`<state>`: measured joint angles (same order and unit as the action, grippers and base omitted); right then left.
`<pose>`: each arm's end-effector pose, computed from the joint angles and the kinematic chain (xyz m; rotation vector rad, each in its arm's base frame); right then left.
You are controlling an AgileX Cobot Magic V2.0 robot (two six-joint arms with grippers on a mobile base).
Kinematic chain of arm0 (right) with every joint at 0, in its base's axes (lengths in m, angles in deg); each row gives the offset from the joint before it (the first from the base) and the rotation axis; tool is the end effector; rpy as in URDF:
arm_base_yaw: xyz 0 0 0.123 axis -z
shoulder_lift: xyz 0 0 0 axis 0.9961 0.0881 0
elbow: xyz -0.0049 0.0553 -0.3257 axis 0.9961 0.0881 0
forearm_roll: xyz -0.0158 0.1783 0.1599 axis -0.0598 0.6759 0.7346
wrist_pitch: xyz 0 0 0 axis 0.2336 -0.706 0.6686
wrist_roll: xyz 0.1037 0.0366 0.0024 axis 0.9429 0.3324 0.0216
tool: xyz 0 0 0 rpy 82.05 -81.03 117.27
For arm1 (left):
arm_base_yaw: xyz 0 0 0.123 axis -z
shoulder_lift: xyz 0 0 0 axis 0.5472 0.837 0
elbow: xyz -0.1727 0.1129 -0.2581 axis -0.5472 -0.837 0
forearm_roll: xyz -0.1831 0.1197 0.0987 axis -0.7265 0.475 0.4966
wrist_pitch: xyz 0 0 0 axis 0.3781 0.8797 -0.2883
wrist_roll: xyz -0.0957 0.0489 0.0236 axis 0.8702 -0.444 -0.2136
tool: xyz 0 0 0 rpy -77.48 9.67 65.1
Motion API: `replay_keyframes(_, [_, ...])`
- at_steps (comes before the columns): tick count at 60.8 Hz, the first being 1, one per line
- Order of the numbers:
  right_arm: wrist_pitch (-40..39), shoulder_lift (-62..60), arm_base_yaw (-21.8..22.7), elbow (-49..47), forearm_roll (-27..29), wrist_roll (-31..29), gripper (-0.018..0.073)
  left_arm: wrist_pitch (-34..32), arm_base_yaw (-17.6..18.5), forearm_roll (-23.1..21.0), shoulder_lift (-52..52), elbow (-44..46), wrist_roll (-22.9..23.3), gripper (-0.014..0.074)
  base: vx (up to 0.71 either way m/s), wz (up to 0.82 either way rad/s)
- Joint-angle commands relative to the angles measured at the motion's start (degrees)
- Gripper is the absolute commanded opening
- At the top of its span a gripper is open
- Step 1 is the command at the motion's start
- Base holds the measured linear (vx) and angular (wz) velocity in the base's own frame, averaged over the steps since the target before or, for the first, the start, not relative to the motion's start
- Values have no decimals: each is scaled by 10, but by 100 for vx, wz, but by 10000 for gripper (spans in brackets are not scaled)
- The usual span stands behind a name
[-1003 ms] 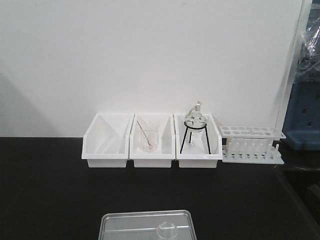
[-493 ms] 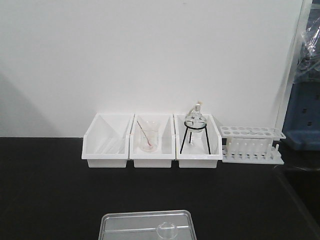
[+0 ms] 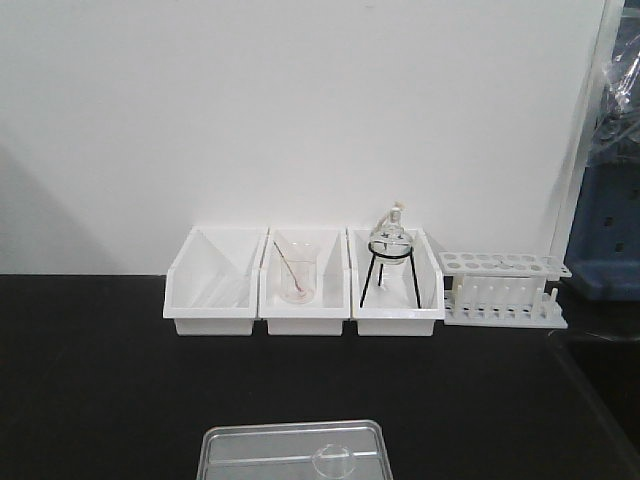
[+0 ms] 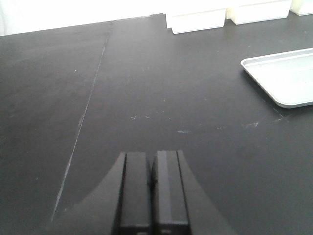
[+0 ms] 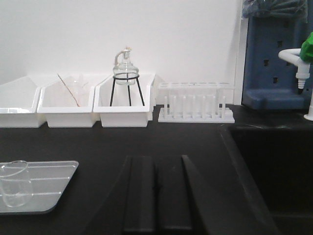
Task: Move beaker to silver tray on left bench
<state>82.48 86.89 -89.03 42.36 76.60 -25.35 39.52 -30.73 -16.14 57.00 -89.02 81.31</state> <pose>0.0188 0.0009 0.1989 0.0036 1.5649 0.1106 0.0130 0.0017 0.1637 0.0984 1.8640 0.0434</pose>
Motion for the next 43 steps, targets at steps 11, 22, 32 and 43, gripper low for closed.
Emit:
replay_keyframes(11, [-54, -10, 2, 4, -7, 1, -11, -43, 4, -2, -4, -11, 1, 1, 0, 0])
replay_keyframes(22, [-53, -12, 2, 4, -7, 1, -11, -43, 4, -2, -4, -11, 1, 1, 0, 0])
replay_keyframes(32, [-53, -12, 2, 4, -7, 1, -11, -43, 4, -2, -4, -11, 1, 1, 0, 0])
replay_keyframes(43, [-53, -12, 2, 4, -7, 1, -11, -43, 4, -2, -4, -11, 1, 1, 0, 0])
